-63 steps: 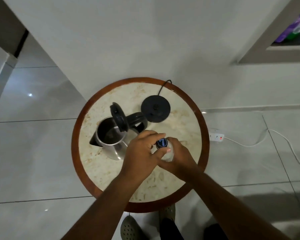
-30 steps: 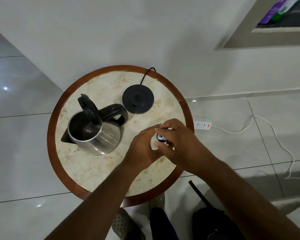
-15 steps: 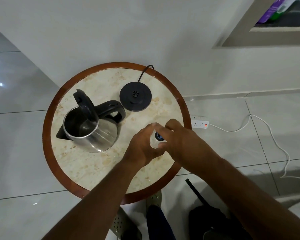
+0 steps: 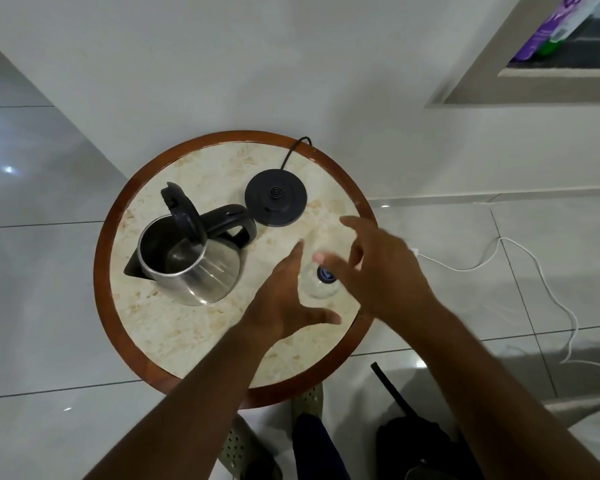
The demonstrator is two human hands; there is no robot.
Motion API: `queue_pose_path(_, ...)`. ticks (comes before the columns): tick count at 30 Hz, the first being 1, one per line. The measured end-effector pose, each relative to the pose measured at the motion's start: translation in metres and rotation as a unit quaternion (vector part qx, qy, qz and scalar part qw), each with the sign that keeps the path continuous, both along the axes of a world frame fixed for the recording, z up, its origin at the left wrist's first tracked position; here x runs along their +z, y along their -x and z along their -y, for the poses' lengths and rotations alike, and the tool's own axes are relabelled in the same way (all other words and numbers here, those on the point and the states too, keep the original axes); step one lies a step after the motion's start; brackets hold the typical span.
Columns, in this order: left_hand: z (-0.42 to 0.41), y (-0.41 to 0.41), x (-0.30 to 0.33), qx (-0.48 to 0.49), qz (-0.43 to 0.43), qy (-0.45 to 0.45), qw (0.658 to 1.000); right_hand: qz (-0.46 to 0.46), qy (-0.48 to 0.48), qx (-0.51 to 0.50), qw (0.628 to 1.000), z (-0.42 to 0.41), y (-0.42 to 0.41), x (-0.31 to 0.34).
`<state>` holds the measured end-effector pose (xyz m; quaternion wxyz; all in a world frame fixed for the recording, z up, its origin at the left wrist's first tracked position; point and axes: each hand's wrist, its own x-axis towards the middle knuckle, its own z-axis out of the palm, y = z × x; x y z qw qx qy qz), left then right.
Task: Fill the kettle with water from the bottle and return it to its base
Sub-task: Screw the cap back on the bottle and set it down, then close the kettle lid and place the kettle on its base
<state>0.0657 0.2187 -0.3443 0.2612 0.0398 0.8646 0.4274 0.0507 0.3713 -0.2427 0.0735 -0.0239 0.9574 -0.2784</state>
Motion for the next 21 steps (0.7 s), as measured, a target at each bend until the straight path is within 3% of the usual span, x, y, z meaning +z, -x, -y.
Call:
queue_pose_path(4, 0.049, -0.032, 0.001, 0.12, 0.139, 0.007, 0.983, -0.022, 0.11, -0.02, 0.994, 0.048, 0.04, 0.012)
queue_pose_path(6, 0.089, -0.052, 0.002, 0.21, 0.227, -0.013, 0.951, 0.026, 0.133, 0.011, 0.991, 0.079, 0.062, 0.009)
queue_pose_path(8, 0.126, -0.065, 0.003, 0.292, 0.252, -0.028, 0.922, 0.115, 0.165, 0.017, 0.979, 0.102, 0.084, -0.002)
queue_pose_path(10, 0.153, -0.06, 0.007, 0.349, 0.189, -0.029, 0.917, 0.21, 0.222, -0.013, 0.952, 0.115, 0.099, -0.013)
queue_pose_path(12, 0.171, -0.041, 0.018, 0.372, 0.073, -0.048, 0.924, 0.249, 0.212, 0.002, 0.945, 0.125, 0.107, -0.024)
queue_pose_path(17, 0.185, -0.002, 0.028, 0.277, -0.047, -0.047, 0.959, 0.278, 0.157, 0.078, 0.944, 0.159, 0.104, -0.039)
queue_pose_path(21, 0.19, -0.003, 0.015, 0.286, -0.075, -0.069, 0.953, 0.215, -0.037, 0.137, 0.966, 0.18, 0.094, -0.049)
